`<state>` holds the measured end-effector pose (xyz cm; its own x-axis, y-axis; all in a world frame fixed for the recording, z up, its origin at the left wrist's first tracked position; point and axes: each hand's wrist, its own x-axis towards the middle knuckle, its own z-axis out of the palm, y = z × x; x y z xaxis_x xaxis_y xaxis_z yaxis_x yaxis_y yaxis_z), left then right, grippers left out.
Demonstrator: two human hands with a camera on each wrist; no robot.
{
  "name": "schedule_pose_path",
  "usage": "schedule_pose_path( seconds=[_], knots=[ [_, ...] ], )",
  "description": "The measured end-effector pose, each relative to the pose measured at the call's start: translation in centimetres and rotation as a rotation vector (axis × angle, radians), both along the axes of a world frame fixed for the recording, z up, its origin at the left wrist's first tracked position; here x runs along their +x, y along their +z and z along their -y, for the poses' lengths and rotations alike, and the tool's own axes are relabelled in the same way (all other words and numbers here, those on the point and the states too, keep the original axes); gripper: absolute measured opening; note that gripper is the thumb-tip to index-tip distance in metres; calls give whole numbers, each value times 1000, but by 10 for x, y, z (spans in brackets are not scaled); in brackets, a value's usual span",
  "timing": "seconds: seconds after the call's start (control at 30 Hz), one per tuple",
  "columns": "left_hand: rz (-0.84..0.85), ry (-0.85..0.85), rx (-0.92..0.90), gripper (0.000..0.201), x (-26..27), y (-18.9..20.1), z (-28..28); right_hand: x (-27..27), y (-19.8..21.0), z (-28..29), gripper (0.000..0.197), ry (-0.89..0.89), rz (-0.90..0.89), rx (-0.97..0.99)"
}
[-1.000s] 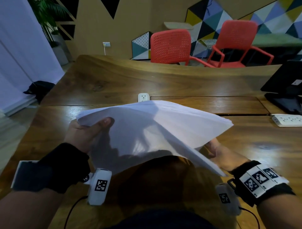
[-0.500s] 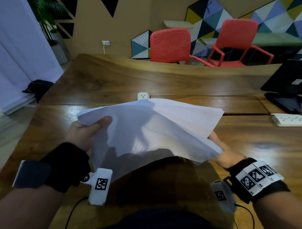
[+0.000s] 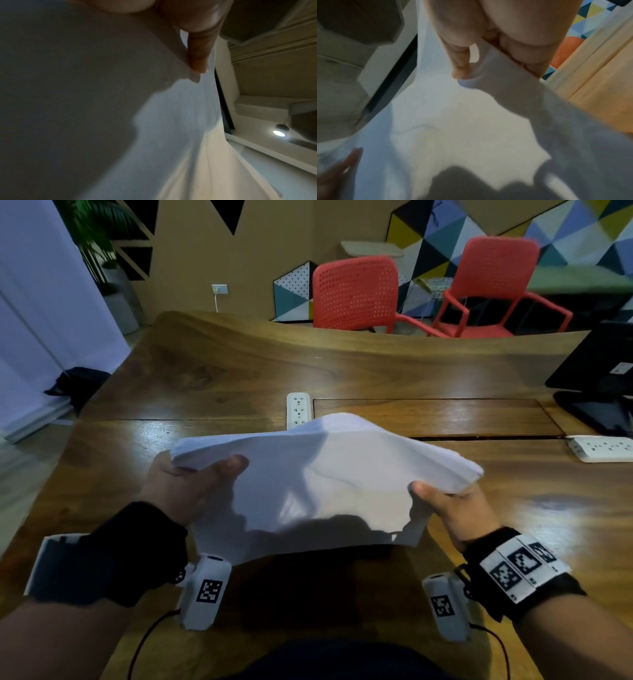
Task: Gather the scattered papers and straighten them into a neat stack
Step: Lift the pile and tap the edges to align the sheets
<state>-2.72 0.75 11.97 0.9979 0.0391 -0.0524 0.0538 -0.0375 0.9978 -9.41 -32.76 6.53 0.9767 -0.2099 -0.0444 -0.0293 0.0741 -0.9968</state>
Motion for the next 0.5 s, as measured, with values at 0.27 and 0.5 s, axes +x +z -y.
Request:
schedule_pose_path(
  seconds=[0.27,0.5],
  knots=[
    [203,-41,19,24,-11,-1,-4,-12,16,3,58,21,141,81],
    [-20,5,289,23,-1,-47,-1,-5,-20,-6,96,-52,-59,-119]
  ],
)
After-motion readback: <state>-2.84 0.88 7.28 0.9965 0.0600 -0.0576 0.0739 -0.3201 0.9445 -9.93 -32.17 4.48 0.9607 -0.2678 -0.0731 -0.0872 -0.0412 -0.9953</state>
